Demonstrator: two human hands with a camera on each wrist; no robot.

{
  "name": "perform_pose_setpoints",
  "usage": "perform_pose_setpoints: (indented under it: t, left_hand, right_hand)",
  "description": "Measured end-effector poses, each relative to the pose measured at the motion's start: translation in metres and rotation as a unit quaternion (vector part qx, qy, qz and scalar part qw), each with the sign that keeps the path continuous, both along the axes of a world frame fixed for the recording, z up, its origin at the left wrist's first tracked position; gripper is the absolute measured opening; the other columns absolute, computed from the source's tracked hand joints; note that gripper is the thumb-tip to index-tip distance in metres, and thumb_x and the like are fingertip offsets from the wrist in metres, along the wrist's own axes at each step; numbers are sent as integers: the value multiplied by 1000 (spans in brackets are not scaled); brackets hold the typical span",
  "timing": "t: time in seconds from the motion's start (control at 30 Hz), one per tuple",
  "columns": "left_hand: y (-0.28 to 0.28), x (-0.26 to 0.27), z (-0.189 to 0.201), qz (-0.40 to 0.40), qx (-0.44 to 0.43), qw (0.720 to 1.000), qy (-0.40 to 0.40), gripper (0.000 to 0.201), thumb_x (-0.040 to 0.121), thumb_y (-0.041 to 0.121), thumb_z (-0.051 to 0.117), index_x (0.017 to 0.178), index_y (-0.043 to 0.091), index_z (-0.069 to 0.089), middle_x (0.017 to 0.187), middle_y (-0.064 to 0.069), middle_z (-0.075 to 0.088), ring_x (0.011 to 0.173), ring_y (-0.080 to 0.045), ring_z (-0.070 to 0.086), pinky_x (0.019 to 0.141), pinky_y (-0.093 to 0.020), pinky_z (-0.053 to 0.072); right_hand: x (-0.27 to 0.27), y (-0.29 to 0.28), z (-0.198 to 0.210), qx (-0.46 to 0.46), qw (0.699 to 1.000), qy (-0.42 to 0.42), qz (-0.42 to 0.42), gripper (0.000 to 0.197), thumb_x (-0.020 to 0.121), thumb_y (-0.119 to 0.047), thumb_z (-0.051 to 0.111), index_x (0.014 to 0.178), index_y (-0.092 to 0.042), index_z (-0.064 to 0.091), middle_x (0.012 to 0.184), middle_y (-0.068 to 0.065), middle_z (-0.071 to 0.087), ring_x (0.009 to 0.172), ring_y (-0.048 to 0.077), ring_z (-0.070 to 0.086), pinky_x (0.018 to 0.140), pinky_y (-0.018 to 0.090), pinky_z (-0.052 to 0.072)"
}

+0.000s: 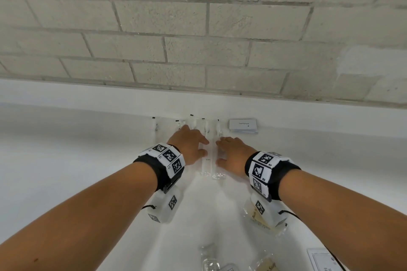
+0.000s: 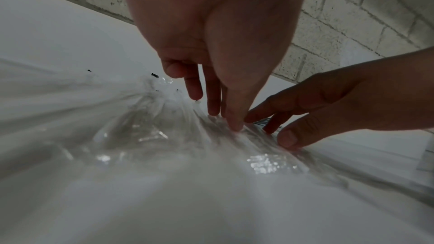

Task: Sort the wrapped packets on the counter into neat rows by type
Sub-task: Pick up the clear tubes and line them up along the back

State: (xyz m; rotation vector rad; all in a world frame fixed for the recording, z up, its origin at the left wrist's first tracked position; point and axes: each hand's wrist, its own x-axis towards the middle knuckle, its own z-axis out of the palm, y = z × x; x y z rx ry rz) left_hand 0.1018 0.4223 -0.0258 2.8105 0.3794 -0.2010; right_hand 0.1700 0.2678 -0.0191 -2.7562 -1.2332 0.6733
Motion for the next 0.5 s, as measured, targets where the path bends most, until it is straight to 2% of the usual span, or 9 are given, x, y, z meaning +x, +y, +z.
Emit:
perform_pose_setpoints:
  t: [0.17, 0.27, 0.33, 0.4, 0.5]
  left_hand:
    - [5, -5, 0, -4, -6, 1000, -15, 40, 92, 46, 53, 130, 35, 55, 139, 8, 51, 130, -21, 36, 110, -35, 32]
    - [13, -13, 5, 6, 5, 998, -61, 36, 96, 39, 48, 131, 32, 55, 140, 8, 50, 132, -21, 35, 110, -33, 32]
    - [22, -19, 7, 13, 28, 998, -49, 37, 96, 37, 47, 132, 33, 53, 142, 8, 49, 130, -20, 36, 109, -33, 32]
    - [29, -25, 7, 13, 45, 999, -13, 41, 94, 41, 49, 133, 34, 52, 144, 6, 47, 130, -21, 36, 109, -34, 33]
    - [38, -33, 8, 18, 49, 999, -1, 40, 92, 42, 51, 132, 35, 52, 143, 5, 48, 130, -20, 36, 108, -33, 33]
  right_hand:
    - [-1, 2, -1, 30, 999, 21, -25, 66, 94, -35, 47, 152, -20, 18, 160, 1, 15, 146, 24, 17, 117, 41, 25]
    - [-4, 4, 3, 89, 995, 12, -35, 61, 93, -35, 50, 148, -22, 28, 156, -1, 24, 142, 24, 25, 114, 39, 29]
    - [-7, 9, 8, 109, 994, -16, -9, 56, 92, -38, 51, 145, -24, 35, 153, -3, 30, 140, 23, 27, 113, 38, 29]
    - [-13, 16, 9, 95, 994, -35, 33, 56, 92, -42, 50, 145, -26, 36, 155, -4, 29, 142, 22, 23, 114, 40, 23]
    - [-20, 24, 5, 33, 996, -41, 66, 61, 93, -46, 46, 148, -27, 30, 159, -2, 20, 147, 22, 14, 117, 42, 14]
